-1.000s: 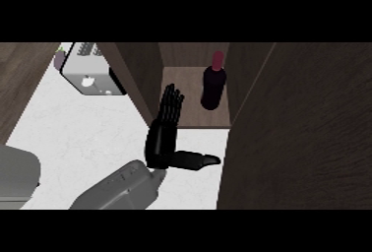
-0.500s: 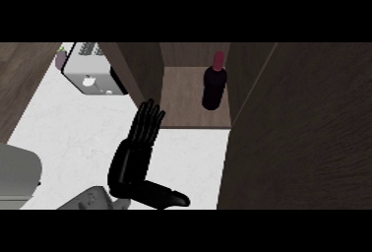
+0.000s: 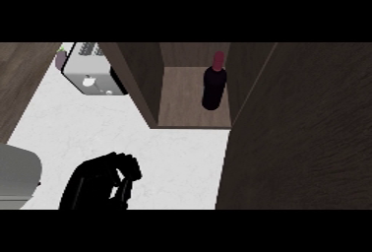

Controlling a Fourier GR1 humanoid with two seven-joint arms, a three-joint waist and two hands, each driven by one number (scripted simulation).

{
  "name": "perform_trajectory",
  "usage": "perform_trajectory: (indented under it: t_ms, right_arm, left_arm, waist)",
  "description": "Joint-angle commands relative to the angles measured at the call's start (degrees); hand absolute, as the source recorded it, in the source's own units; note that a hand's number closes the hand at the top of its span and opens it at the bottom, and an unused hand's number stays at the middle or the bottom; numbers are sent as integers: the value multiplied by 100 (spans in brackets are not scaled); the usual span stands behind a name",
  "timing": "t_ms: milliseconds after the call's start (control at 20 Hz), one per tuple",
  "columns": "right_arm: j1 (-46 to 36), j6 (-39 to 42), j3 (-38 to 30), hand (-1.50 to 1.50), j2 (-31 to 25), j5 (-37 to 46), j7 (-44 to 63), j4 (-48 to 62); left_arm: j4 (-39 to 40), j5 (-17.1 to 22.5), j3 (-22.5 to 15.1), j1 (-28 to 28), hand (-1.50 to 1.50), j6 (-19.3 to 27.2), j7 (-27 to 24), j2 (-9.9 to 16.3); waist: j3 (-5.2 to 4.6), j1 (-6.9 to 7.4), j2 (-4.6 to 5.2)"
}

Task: Pick up the wine, place it into the cabinet and close the cabinet

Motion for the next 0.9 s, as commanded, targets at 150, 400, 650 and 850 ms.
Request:
perform_trajectory:
  t_ms: [150, 400, 650, 850]
  right_arm:
    - [557, -26, 1211, 150, 207, -202, 447, -1036]
    - [36, -430, 2519, 150, 645, 491, 796, -752]
    - [-814, -1275, 3617, 150, 792, 897, 1515, -322]
    - [-1352, -2019, 4319, 150, 792, 1332, 1319, 189]
  left_arm:
    - [-569, 233, 602, 1074, 150, -591, -207, 972]
    - [-604, 522, 1245, 1727, -150, -1261, -580, 1502]
    - [-399, 838, 1749, 2166, -150, -1834, -859, 1702]
    - [-545, 1174, 2178, 2679, -150, -2057, -914, 2155]
  waist:
    - [-5, -10, -18]
    - [-11, 22, -19]
    - [-24, 37, -31]
    - [-22, 146, -55]
